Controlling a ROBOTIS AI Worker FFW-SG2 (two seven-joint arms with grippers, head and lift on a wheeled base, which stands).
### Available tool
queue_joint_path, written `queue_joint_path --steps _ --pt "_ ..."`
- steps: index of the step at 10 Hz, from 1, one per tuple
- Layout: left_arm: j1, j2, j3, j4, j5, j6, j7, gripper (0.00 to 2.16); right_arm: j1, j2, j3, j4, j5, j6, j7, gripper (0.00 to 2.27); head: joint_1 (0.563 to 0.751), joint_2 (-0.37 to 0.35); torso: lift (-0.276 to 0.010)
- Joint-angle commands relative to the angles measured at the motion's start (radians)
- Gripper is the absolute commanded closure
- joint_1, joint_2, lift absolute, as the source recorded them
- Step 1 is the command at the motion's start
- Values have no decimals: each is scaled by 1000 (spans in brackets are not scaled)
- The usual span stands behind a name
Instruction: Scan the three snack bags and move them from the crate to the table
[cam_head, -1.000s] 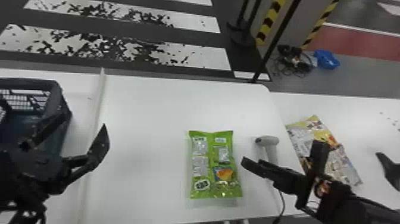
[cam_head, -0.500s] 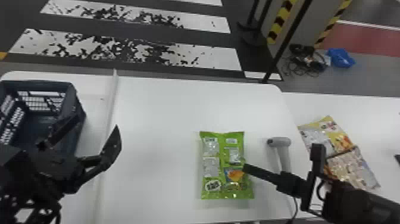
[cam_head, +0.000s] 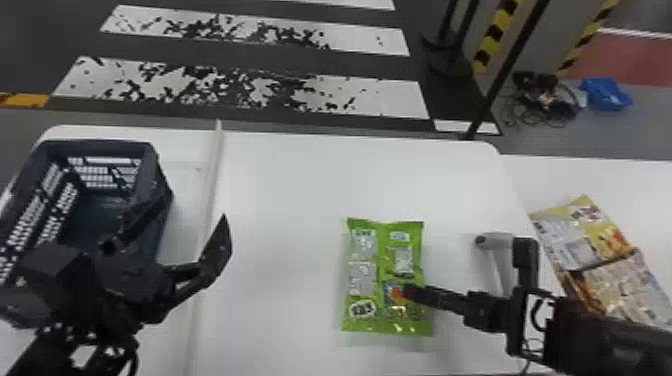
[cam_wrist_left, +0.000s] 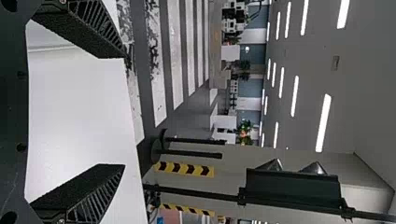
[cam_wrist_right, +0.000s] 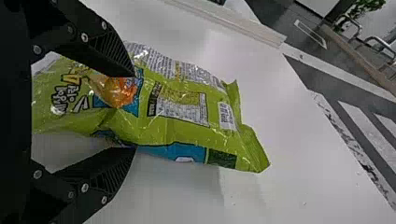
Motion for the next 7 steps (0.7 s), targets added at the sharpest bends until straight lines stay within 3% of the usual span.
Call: queue_joint_path --steps 1,4,7 --pt "0 0 1 9 0 -6 -1 26 0 0 20 5 51 -37 -5 2240 695 -102 -62" --pt "-2 -4 1 25 1 -18 -1 26 51 0 -15 -44 3 -71 -12 2240 695 -109 -62" --pt "-2 -10 -7 39 1 -37 4 26 123 8 -176 -184 -220 -74 2 2240 695 -116 -62"
